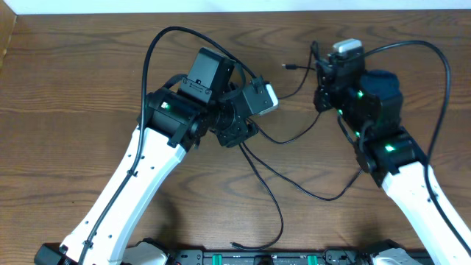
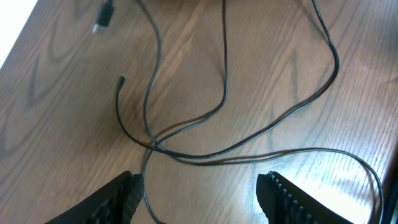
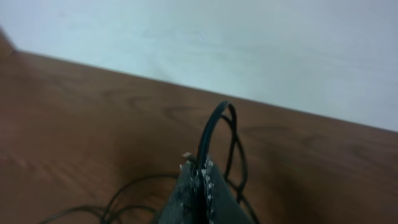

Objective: Untangle cables

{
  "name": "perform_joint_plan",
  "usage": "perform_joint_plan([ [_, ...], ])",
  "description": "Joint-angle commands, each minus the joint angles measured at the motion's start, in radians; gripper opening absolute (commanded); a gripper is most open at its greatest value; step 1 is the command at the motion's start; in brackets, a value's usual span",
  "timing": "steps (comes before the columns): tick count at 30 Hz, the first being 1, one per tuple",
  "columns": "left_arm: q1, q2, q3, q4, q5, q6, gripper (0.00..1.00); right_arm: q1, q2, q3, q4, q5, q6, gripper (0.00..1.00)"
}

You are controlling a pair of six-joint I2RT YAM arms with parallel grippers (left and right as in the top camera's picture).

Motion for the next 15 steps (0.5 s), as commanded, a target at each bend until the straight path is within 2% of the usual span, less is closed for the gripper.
perform_joint_plan([
  [1, 0.003, 0.024, -0.001, -0.003, 0.02, -0.002, 0.64, 0.005, 0.067, 0.014, 0.043, -0.158, 0.043, 0.01],
  [7, 0.003, 0.036, -0.001, 0.0, 0.021, -0.002, 0.64, 0.021, 0.208, 0.014, 0.088, -0.268, 0.092, 0.01],
  [15, 0.003, 0.037, -0.001, 0.017, 0.024, -0.002, 0.64, 0.138, 0.386, 0.014, 0.138, -0.272, 0.103, 0.01],
])
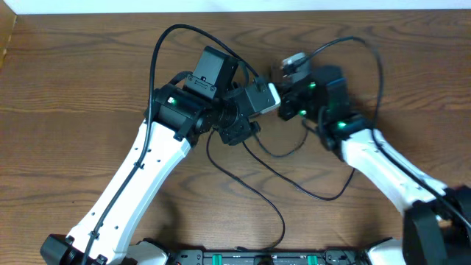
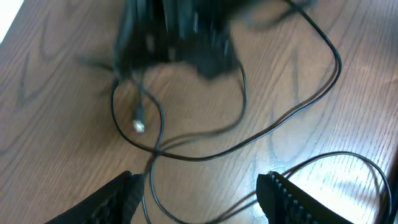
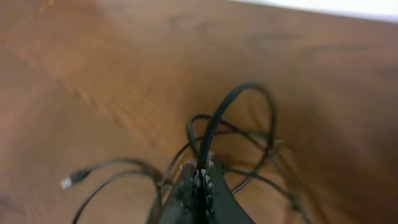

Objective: Untangle cables

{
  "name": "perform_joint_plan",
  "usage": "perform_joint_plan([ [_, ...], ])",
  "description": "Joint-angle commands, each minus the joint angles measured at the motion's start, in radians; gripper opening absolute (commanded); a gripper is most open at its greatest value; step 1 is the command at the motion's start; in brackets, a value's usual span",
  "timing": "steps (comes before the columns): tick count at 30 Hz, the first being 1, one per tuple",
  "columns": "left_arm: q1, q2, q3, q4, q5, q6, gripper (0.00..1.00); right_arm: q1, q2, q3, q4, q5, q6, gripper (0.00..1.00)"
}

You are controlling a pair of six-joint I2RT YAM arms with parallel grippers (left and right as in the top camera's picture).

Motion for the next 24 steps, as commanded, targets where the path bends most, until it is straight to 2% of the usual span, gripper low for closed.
perform_joint_plan([
  [1, 0.003, 0.005, -0.001, 0.001, 0.017, -0.002, 0.64, 0.061, 0.044, 0.014, 0.021, -0.035, 0.023, 0.01],
  [5, 0.003, 0.005, -0.001, 0.001, 0.017, -0.009, 0.64, 0.119, 0.08, 0.014, 0.019, -0.033, 0.021, 0.01],
  [6, 0.003, 0.005, -0.001, 0.001, 0.018, -0.009, 0.64, 0.127, 0.084, 0.014, 0.006, -0.024, 0.011, 0.09],
  [7, 0.003, 0.005, -0.001, 0.001, 0.018, -0.009, 0.64, 0.129, 0.084, 0.014, -0.008, -0.01, 0.004, 0.19],
  [10, 0.003, 0.005, -0.001, 0.001, 0.017, -0.009, 0.64, 0.127, 0.082, 0.014, -0.072, 0.075, -0.021, 0.84],
  [11, 0.003, 0.005, -0.001, 0.001, 0.017, -0.009, 0.64, 0.123, 0.082, 0.014, -0.096, 0.105, -0.026, 0.99],
  [18, 0.003, 0.005, -0.001, 0.001, 0.017, -0.008, 0.64, 0.102, 0.082, 0.014, -0.238, 0.344, -0.092, 0.99],
  [24, 0.003, 0.005, -0.001, 0.001, 0.017, -0.008, 0.64, 0.1, 0.058, 0.015, -0.216, 0.352, -0.095, 0.99],
])
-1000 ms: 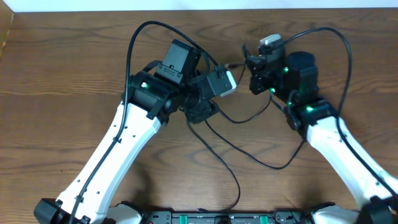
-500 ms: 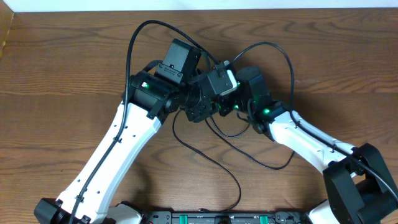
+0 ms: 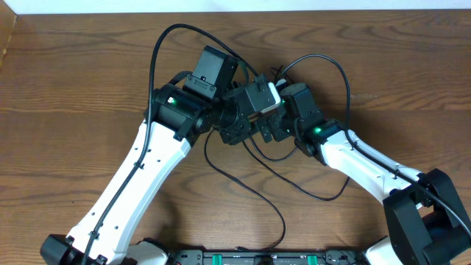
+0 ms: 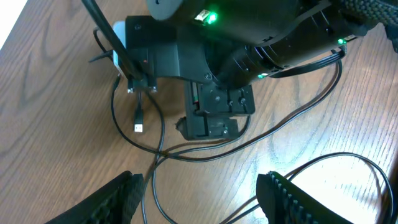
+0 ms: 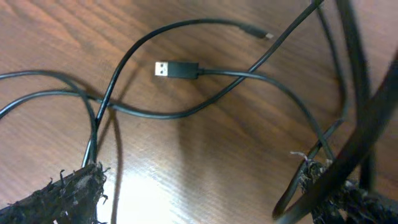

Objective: Untangle cables

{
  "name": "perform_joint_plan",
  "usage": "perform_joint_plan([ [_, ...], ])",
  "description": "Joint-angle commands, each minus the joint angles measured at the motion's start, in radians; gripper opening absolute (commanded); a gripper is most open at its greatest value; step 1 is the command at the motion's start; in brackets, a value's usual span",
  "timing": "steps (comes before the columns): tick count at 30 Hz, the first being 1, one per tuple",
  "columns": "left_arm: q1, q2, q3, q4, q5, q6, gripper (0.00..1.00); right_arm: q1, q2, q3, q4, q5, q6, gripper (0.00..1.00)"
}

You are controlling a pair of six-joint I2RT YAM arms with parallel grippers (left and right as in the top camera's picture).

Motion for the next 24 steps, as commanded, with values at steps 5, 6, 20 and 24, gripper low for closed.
perform_joint_plan([
  [5, 0.003, 0.005, -0.001, -0.002, 0.017, -0.008, 0.64, -0.008, -0.099, 0.028, 0.016, 0.045, -0.019, 0.99],
  [6, 0.003, 0.005, -0.001, -0.002, 0.017, -0.008, 0.64, -0.007, -0.135, 0.034, 0.016, 0.024, -0.019, 0.99],
  [20, 0.003, 0.005, -0.001, -0.002, 0.017, -0.008, 0.64, -0.016, -0.291, 0.046, -0.128, 0.188, -0.039, 0.99],
  [24, 0.003, 0.005, -0.001, -0.002, 0.017, -0.008, 0.64, -0.065, -0.237, 0.046, -0.184, 0.199, -0.037, 0.99],
])
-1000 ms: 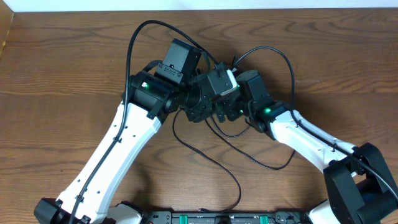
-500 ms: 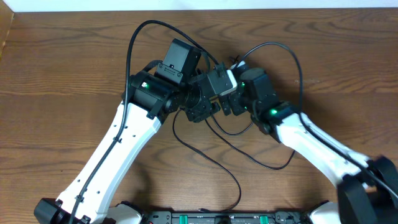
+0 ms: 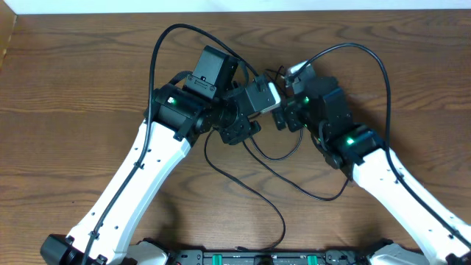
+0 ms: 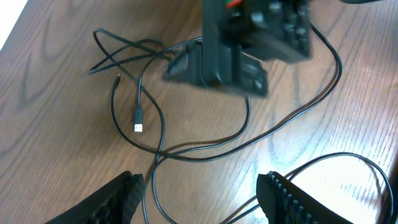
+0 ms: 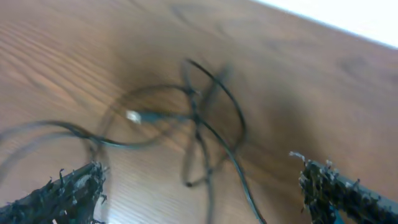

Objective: Untangle cables

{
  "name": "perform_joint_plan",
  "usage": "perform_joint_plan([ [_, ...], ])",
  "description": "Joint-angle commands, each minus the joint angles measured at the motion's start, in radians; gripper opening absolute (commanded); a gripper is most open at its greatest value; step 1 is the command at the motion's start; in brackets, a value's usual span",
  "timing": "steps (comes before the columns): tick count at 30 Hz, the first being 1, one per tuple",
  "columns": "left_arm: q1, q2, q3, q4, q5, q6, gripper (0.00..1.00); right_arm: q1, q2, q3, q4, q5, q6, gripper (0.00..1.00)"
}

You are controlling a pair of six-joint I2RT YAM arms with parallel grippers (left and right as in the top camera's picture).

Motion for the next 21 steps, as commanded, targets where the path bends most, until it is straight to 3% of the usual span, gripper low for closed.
perform_joint_plan([
  [1, 0.003, 0.005, -0.001, -0.002, 0.017, -0.008, 0.64, -0.052, 0.058, 0.002, -0.021, 0.065, -0.015, 0.99],
  [13, 0.003, 0.005, -0.001, -0.002, 0.017, -0.008, 0.64, -0.223, 0.219, 0.002, -0.065, 0.106, 0.155, 0.99],
  [21, 0.003, 0.005, -0.001, -0.002, 0.016, -0.008, 0.64, -0.237, 0.312, 0.002, -0.102, 0.059, 0.206, 0.99],
])
